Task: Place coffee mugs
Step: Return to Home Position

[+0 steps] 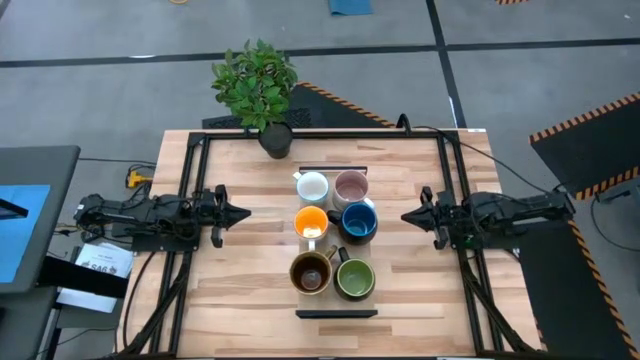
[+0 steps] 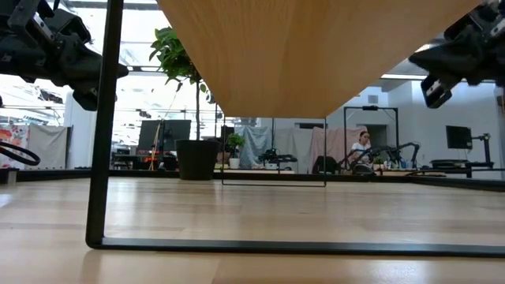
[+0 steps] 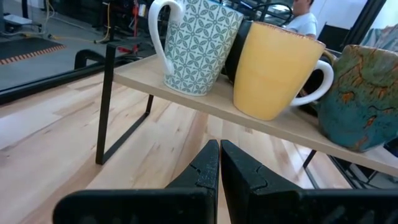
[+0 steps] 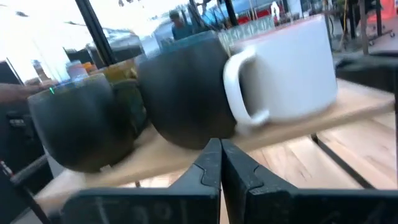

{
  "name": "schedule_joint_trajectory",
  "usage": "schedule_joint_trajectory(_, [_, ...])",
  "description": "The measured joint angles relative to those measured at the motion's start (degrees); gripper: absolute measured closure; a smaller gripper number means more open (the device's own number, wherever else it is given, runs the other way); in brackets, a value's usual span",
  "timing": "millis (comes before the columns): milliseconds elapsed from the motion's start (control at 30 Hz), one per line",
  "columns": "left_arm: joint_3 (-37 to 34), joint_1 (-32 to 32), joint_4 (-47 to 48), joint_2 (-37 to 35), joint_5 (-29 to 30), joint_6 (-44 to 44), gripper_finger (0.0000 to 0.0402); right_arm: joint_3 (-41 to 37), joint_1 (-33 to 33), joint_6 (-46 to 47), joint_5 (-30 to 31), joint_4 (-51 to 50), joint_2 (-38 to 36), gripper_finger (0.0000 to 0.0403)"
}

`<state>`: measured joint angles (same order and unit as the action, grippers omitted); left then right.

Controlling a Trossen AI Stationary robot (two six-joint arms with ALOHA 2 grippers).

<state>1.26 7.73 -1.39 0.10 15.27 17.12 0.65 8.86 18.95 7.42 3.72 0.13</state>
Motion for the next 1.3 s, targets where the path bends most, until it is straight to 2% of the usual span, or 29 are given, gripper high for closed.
schedule_joint_trajectory(267, [0.02,0.0,0.04,0.0,-0.55,0.0,0.0401,-0.18,0.0,-1.77,-0.01,-0.95,0.33,0.0375])
schedule_joint_trajectory(567, [-0.63,0.12,-1.31,-0.02,-7.45,0.02,0.0401,-0.21,0.07,-0.28,0.0,-1.31,0.27,0.0373])
schedule_joint_trajectory(1300, [-0.81,0.85,-1.65,0.38,-7.41,0.02,0.0401,-0.29,0.07,1.1,0.0,-1.51,0.28,0.037])
